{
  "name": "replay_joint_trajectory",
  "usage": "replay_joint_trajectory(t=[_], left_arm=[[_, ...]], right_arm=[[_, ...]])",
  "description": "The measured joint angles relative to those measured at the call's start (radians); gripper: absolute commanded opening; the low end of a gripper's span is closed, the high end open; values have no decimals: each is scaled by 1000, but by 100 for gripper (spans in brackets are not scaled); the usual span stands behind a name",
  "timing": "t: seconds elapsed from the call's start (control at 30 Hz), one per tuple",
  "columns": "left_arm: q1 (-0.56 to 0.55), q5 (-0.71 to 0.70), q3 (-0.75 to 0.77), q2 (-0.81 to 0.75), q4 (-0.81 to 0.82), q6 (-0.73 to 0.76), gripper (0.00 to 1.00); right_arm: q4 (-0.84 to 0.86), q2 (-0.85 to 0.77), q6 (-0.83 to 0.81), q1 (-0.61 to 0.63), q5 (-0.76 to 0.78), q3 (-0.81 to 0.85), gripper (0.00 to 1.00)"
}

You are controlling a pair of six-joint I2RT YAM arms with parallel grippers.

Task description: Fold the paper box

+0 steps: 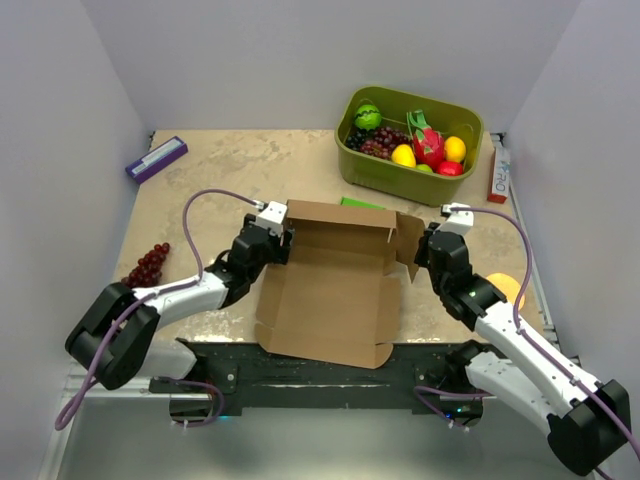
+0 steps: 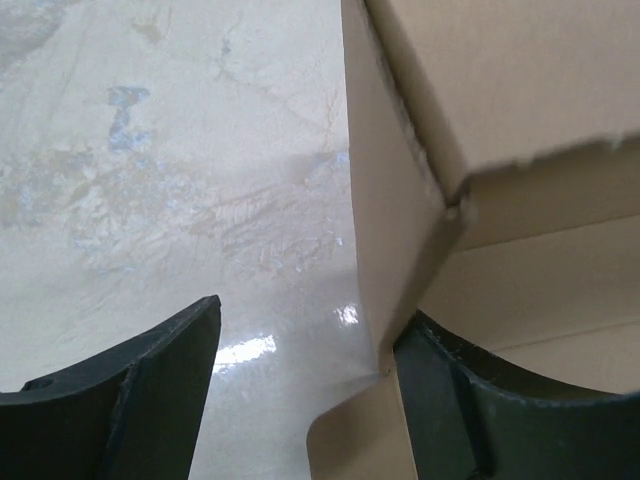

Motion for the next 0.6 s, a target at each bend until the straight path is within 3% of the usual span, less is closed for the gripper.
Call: replay_joint_trajectory(t=[0.23,0.4,0.6], left_arm=[[3,77,-30,25,43,-37,76],[3,90,-30,71,83,-53,71],[4,87,-29,132,137,-63,50]], right_arm=[[0,0,5,-1,0,0,14],[0,-1,7,-1,0,0,14],[-1,-5,8,-1,0,0,14]])
